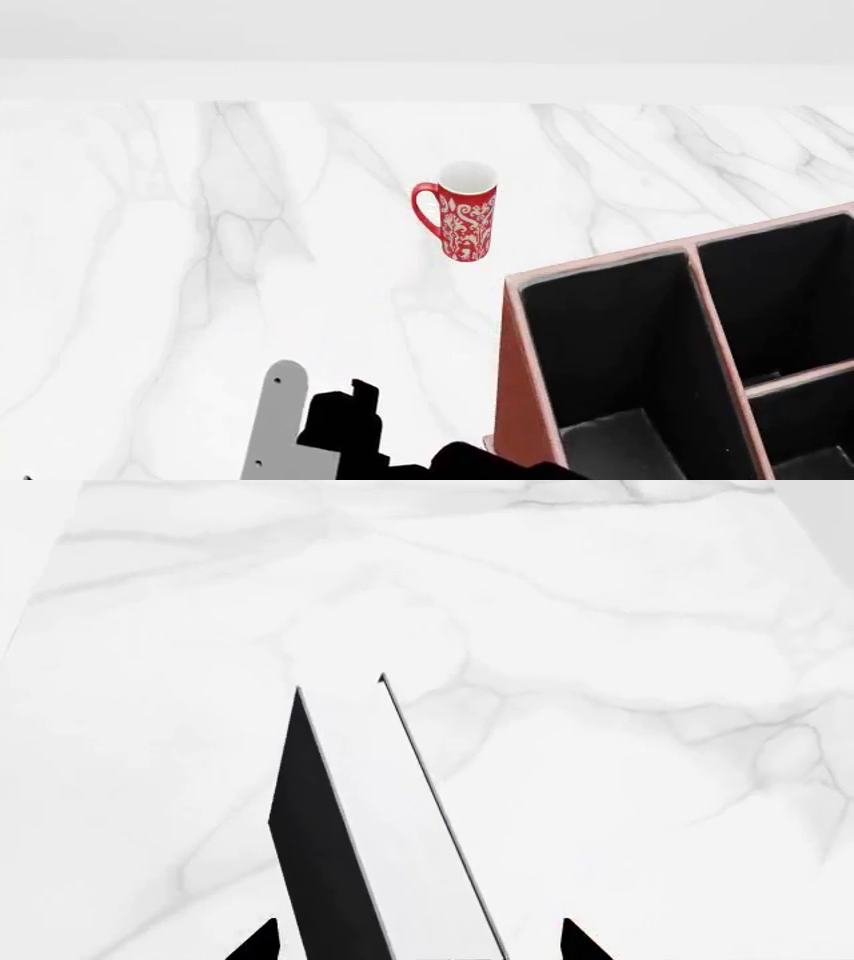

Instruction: Pick up the book and place it in the left compartment of the caddy.

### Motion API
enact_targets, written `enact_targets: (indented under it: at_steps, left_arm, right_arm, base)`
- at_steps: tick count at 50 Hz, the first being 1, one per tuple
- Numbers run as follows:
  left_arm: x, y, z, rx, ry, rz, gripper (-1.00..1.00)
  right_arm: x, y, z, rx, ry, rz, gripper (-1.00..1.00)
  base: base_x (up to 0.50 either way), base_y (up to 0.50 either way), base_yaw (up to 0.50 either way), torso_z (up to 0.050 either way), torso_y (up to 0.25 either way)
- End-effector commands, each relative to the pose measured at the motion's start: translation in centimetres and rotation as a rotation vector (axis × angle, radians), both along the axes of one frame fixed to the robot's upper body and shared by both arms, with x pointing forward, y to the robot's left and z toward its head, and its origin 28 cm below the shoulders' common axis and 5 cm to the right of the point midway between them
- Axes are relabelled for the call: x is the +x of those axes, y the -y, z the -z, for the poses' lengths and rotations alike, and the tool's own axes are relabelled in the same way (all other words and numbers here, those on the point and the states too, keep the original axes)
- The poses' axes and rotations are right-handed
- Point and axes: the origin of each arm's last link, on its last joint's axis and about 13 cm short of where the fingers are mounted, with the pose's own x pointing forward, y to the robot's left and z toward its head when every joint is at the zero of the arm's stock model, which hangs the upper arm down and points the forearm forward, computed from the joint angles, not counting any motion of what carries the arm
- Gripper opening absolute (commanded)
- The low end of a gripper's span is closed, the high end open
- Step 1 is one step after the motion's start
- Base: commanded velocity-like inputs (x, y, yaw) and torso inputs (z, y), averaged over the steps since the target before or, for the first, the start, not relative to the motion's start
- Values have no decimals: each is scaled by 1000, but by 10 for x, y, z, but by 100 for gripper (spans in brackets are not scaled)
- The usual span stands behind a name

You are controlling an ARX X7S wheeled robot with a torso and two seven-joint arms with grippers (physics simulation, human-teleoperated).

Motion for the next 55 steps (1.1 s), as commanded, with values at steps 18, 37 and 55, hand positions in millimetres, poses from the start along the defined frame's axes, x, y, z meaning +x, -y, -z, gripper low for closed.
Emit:
enact_targets:
  at_steps: [18, 37, 55]
  left_arm:
    - [-2, 0, 0, 3, 5, 2, 100]
    - [-3, 0, -1, 2, 9, 5, 100]
    - [-3, 0, -2, 1, 10, 0, 100]
  right_arm:
    - [4, 2, 11, 12, -23, 7, 100]
    - [3, 4, 13, 0, -31, 10, -100]
    - [6, 12, 13, 50, 4, 113, -100]
  base:
    - [0, 0, 0, 0, 0]
    - [0, 0, 0, 0, 0]
    - [0, 0, 0, 0, 0]
